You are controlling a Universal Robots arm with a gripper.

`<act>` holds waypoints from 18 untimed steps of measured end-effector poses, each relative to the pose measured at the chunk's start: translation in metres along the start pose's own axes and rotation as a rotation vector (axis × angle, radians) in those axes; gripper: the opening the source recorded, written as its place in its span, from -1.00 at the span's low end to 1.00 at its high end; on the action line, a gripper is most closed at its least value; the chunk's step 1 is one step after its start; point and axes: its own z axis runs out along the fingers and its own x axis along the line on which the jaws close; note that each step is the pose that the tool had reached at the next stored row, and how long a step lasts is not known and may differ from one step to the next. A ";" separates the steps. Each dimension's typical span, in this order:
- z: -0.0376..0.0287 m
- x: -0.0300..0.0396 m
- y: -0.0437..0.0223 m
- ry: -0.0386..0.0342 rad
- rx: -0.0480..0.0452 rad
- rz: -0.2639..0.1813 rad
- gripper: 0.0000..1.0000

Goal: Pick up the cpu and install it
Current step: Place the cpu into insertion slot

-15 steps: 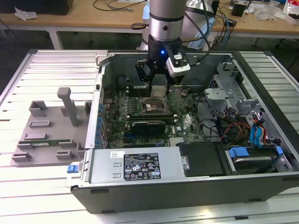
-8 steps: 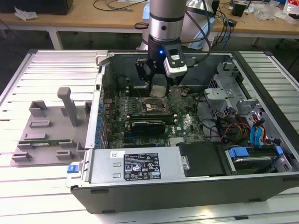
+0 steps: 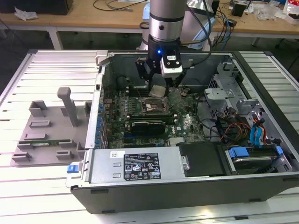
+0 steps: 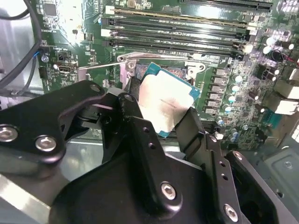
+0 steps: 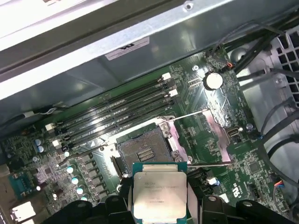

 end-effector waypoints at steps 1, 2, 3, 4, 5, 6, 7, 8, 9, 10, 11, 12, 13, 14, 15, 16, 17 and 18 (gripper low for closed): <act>0.0001 0.0000 0.0000 0.0006 0.0003 0.018 0.09; 0.0002 0.0000 0.0000 0.0012 0.0008 0.044 0.09; 0.0002 0.0000 0.0000 0.0018 0.0012 0.061 0.09; 0.0003 0.0000 0.0000 0.0023 0.0015 0.081 0.09; 0.0004 0.0000 0.0000 0.0027 0.0019 0.098 0.09; 0.0005 0.0000 0.0000 0.0033 0.0023 0.116 0.09; 0.0005 0.0000 0.0000 0.0035 0.0023 0.124 0.09; 0.0005 0.0000 0.0000 0.0037 0.0026 0.132 0.09; 0.0006 0.0000 0.0000 0.0040 0.0028 0.144 0.09; 0.0006 0.0000 0.0000 0.0044 0.0030 0.157 0.09; 0.0007 0.0000 0.0000 0.0046 0.0031 0.165 0.09; 0.0007 0.0000 0.0000 0.0048 0.0033 0.173 0.09; 0.0007 0.0000 0.0000 0.0051 0.0035 0.183 0.09; 0.0008 0.0000 0.0000 0.0053 0.0036 0.189 0.09; 0.0008 0.0000 0.0000 0.0056 0.0038 0.202 0.09; 0.0008 0.0000 0.0000 0.0059 0.0041 0.212 0.09; 0.0009 0.0000 0.0000 0.0064 0.0044 0.231 0.09; 0.0009 0.0000 0.0000 0.0068 0.0047 0.245 0.09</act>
